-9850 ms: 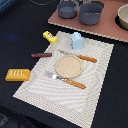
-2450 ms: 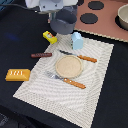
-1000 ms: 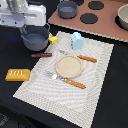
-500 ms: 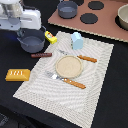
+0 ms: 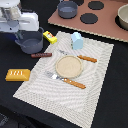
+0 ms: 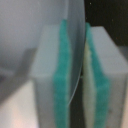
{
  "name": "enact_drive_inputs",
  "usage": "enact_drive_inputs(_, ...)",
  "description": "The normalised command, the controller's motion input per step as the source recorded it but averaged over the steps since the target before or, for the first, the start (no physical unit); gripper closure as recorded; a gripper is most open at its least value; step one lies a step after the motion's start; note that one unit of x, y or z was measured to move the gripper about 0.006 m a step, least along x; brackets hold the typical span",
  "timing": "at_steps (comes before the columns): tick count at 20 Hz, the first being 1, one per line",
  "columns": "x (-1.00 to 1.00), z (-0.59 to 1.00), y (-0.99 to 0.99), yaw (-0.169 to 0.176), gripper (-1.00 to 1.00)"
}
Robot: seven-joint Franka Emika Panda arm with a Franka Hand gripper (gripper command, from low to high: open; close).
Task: Interact with the objects in diverse but meaningful ways.
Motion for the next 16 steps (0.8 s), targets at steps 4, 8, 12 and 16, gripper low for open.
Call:
enact_drive_inputs(4,-0.10,0.63,0.00,-0.003,-1.00)
enact_drive_inputs(8,0.39,0.53,0.22,0.000,-1.00)
enact_drive_inputs(12,0.65,0.31,0.41,0.000,-1.00)
enact_drive_inputs(16,0.88,0.29,0.52,0.000,-1.00)
